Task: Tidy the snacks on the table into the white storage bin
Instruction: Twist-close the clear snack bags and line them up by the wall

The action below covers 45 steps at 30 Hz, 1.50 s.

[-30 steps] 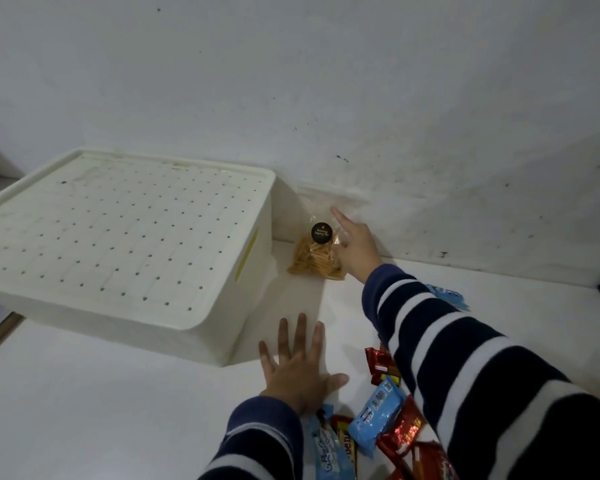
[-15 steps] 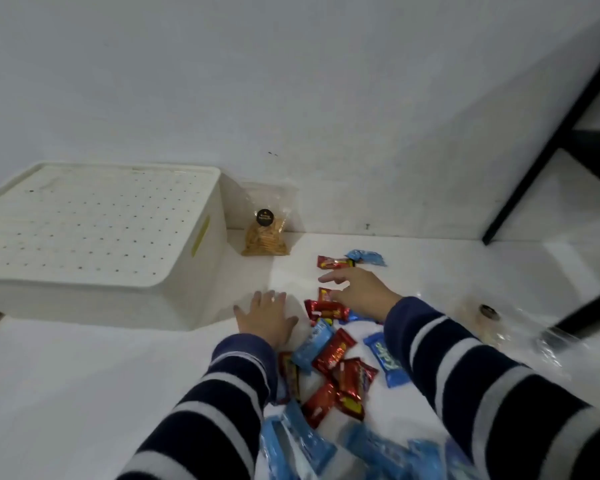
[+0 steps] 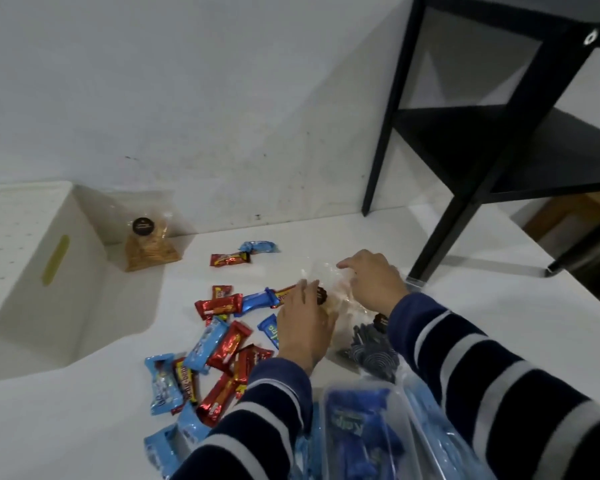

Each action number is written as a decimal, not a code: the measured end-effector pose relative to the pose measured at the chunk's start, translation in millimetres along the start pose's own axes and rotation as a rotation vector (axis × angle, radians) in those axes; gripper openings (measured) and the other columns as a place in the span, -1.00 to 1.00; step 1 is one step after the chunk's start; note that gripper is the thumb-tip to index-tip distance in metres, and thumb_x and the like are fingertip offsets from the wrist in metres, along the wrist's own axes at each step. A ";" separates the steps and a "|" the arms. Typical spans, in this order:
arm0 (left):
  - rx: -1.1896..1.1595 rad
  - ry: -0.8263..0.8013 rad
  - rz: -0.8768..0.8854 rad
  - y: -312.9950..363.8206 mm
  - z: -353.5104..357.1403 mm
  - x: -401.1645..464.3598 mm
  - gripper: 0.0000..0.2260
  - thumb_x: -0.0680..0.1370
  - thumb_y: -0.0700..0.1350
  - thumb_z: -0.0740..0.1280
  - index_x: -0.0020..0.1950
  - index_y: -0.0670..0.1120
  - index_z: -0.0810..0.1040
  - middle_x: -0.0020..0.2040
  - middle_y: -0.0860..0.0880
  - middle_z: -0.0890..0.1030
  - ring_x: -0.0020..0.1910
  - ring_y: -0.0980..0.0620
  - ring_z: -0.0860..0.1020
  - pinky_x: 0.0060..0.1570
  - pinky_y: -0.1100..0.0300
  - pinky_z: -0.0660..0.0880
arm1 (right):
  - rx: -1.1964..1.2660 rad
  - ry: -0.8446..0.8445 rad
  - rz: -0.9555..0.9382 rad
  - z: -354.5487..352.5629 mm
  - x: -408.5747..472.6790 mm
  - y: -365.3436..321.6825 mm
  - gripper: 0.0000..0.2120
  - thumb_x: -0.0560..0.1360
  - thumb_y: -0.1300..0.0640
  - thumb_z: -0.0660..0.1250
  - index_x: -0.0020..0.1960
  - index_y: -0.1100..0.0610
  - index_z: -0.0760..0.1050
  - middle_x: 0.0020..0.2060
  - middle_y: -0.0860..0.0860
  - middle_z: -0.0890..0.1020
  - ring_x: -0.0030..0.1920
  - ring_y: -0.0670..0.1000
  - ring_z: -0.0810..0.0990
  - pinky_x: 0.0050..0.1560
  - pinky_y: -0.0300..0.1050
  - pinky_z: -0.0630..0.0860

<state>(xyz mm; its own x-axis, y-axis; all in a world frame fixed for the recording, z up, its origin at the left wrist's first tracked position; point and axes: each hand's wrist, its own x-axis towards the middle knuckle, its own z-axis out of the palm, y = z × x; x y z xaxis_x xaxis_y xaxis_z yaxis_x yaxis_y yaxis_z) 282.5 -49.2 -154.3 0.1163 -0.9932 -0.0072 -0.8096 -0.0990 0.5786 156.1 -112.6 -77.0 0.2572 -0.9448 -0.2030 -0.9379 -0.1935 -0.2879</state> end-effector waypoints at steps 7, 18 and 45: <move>-0.122 -0.059 -0.159 -8.2 18.5 -0.8 -0.20 0.47 0.02 0.41 0.55 0.01 0.00 0.50 -0.09 0.21 0.40 -0.12 0.33 0.34 -0.10 0.36 | -0.062 -0.064 0.089 5.4 4.6 38.6 -0.52 0.51 0.28 0.15 0.36 -0.08 0.38 0.29 0.03 0.43 0.27 0.12 0.42 0.22 0.08 0.42; -0.269 0.020 -0.039 -11.9 13.6 -34.3 -0.06 0.41 -0.02 0.48 0.55 0.17 -0.13 0.39 -0.02 0.30 0.29 0.02 0.39 0.23 0.04 0.46 | 0.130 0.070 0.072 13.2 14.5 15.7 -0.80 0.56 0.12 0.24 0.03 0.00 0.63 0.05 -0.08 0.65 0.15 0.04 0.52 0.21 0.01 0.43; -0.223 0.027 -0.031 -44.9 -11.5 -102.8 -0.19 0.46 -0.09 0.45 0.54 0.10 0.00 0.41 0.04 0.24 0.35 0.02 0.37 0.21 0.06 0.48 | 0.061 -0.025 -0.013 20.6 -42.2 -34.4 -0.83 0.53 0.00 0.25 0.03 -0.06 0.59 -0.01 -0.12 0.65 0.12 0.00 0.54 0.39 0.14 0.18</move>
<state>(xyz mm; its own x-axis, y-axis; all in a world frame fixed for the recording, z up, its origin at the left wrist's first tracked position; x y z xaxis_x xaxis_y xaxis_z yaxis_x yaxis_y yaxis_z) 313.5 58.1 -170.2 0.1573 -0.9875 -0.0075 -0.6585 -0.1105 0.7444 182.3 -60.6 -77.8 0.2757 -0.9352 -0.2222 -0.9186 -0.1882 -0.3474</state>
